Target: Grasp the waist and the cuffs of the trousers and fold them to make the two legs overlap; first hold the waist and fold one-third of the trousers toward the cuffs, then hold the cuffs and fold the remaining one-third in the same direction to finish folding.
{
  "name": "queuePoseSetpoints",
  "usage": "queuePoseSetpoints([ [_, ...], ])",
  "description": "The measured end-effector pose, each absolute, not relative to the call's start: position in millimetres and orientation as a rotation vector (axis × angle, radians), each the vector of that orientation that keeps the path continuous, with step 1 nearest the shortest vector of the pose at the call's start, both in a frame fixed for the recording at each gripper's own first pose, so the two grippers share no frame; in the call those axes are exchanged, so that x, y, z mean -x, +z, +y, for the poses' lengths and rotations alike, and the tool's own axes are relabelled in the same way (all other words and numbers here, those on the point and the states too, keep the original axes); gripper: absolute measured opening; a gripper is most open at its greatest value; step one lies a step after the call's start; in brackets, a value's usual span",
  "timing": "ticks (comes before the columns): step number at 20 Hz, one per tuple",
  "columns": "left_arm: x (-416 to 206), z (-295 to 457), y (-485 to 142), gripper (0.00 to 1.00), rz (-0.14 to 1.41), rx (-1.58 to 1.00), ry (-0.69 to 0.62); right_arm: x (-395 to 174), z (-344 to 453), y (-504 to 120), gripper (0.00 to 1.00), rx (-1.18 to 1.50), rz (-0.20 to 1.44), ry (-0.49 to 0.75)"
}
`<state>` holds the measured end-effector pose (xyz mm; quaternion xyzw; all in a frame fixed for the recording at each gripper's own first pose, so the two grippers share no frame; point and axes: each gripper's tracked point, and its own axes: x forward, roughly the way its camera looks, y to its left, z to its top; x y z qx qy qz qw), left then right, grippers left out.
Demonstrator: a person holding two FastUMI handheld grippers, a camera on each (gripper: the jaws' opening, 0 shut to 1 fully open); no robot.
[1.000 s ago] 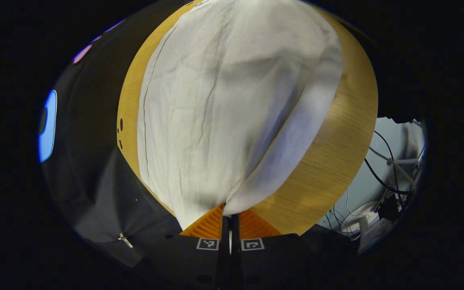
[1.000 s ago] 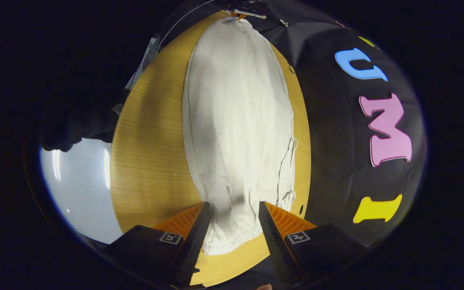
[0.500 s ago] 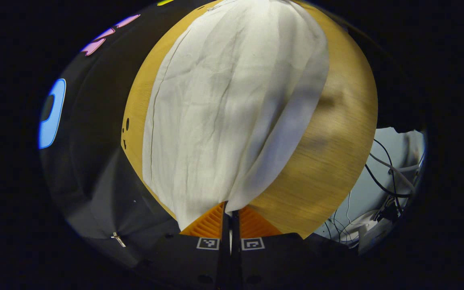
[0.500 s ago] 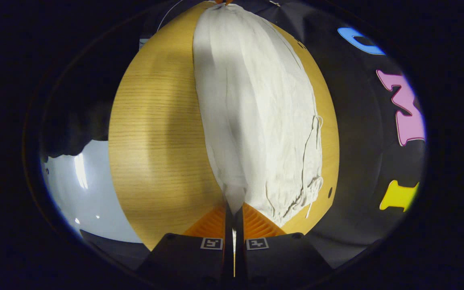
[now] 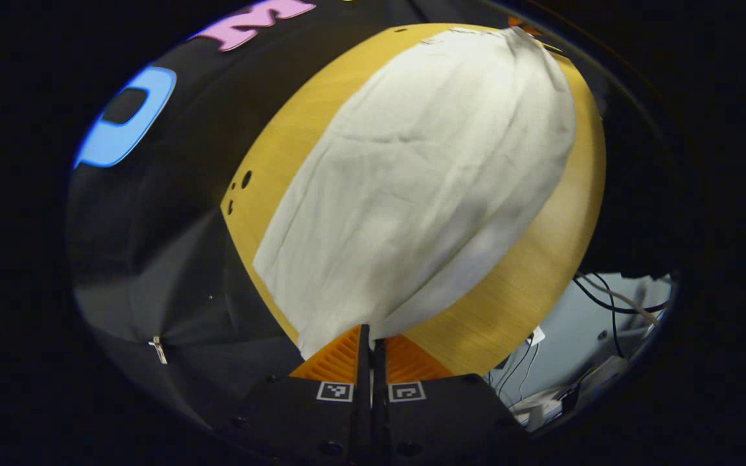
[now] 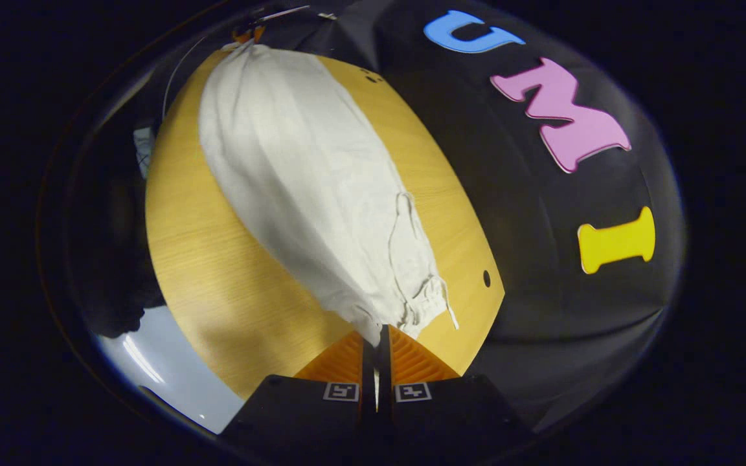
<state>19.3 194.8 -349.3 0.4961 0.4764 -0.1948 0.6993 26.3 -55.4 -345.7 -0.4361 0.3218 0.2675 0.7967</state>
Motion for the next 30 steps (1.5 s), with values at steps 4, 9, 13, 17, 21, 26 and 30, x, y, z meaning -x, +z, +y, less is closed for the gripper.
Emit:
queuePoseSetpoints([
  [4, -73, 183, -331, 0.05, 1.007, -0.951, -0.324, -67, -52, -325, 0.05, 0.792, 0.658, 0.461],
  [9, -125, 177, -322, 0.05, 0.979, -0.85, -0.235, -110, -52, -318, 0.05, 0.617, 0.657, 0.345],
  [13, -150, 179, -334, 0.05, 1.006, -0.753, -0.163, -140, -54, -322, 0.05, 0.486, 0.663, 0.262],
  [17, -160, 182, -363, 0.05, 1.098, -0.627, -0.108, -165, -46, -339, 0.05, 0.391, 0.703, 0.225],
  [21, -171, 187, -382, 0.05, 1.16, -0.615, -0.096, -182, -46, -367, 0.05, 0.331, 0.772, 0.211],
  [26, -200, 183, -395, 0.05, 1.165, -0.728, -0.123, -195, -42, -405, 0.05, 0.316, 0.852, 0.202],
  [30, -208, 189, -417, 0.05, 1.222, -0.771, -0.124, -199, -43, -433, 0.06, 0.317, 0.922, 0.18],
])
